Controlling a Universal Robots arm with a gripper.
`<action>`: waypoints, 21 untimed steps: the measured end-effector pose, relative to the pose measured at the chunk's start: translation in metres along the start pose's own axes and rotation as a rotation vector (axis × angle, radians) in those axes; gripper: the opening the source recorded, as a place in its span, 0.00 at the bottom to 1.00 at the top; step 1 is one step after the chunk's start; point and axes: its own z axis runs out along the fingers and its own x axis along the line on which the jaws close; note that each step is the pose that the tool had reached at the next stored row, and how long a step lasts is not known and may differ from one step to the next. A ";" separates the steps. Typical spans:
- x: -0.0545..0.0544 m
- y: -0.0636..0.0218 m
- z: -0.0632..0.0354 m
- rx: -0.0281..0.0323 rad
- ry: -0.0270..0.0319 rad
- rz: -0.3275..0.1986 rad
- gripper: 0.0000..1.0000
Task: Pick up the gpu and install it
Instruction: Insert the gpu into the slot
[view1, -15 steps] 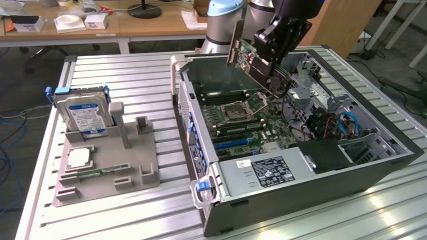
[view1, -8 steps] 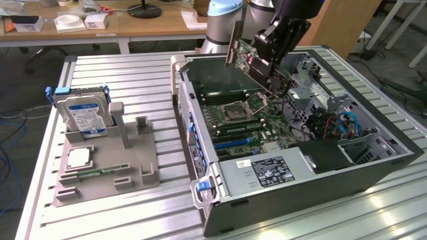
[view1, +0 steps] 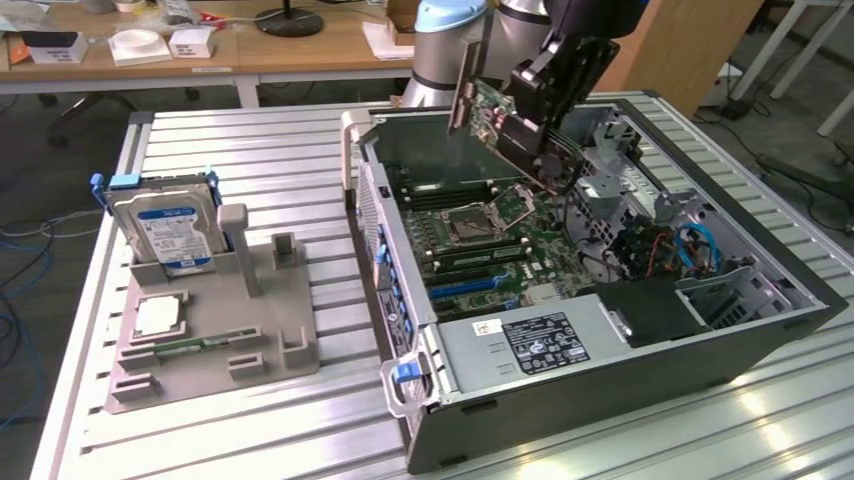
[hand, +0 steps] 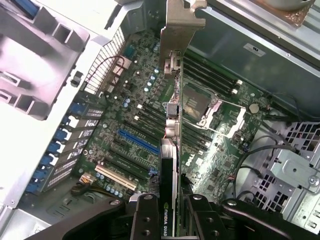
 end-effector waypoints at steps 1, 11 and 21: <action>0.000 0.0000 0.0000 0.0000 0.0003 -0.004 0.26; 0.000 0.0000 0.0000 -0.0010 0.0029 -0.044 0.26; 0.000 -0.0001 0.0000 -0.0020 0.0057 -0.084 0.26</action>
